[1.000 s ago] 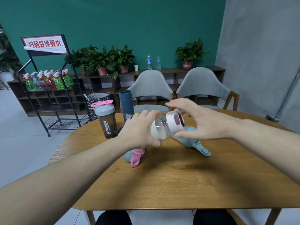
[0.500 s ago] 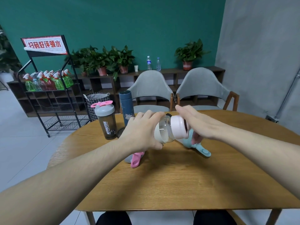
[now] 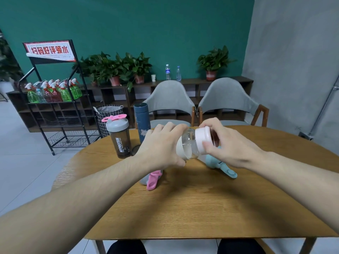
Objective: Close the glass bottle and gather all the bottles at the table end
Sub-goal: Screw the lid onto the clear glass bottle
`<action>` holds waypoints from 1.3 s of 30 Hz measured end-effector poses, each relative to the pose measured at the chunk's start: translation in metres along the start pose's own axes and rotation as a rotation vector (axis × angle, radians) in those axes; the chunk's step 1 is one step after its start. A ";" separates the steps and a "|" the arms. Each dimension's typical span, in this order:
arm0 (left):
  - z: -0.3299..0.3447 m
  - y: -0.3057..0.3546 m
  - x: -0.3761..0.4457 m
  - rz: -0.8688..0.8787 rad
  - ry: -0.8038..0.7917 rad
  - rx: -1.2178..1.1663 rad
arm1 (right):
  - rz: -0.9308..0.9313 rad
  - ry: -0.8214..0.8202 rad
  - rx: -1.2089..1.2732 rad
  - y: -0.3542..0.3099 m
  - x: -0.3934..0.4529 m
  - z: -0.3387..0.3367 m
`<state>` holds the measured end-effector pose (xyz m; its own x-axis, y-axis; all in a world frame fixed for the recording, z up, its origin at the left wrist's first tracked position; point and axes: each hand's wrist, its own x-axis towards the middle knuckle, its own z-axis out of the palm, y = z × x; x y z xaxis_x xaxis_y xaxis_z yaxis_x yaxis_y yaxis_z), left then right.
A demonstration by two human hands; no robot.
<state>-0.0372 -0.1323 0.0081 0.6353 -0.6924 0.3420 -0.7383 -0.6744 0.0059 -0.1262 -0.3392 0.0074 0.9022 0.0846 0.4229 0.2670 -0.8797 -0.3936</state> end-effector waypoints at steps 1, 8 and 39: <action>-0.001 0.001 0.001 0.000 0.004 0.007 | 0.037 -0.001 0.027 -0.001 0.002 0.002; 0.001 -0.002 0.002 -0.017 -0.037 0.008 | 0.220 -0.069 0.143 0.000 0.004 0.001; 0.000 0.001 0.005 0.013 -0.003 0.066 | 0.305 -0.073 0.308 -0.006 0.002 0.000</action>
<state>-0.0347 -0.1365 0.0097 0.6262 -0.7020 0.3392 -0.7303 -0.6805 -0.0602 -0.1259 -0.3341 0.0102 0.9740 -0.1147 0.1951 0.0631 -0.6901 -0.7209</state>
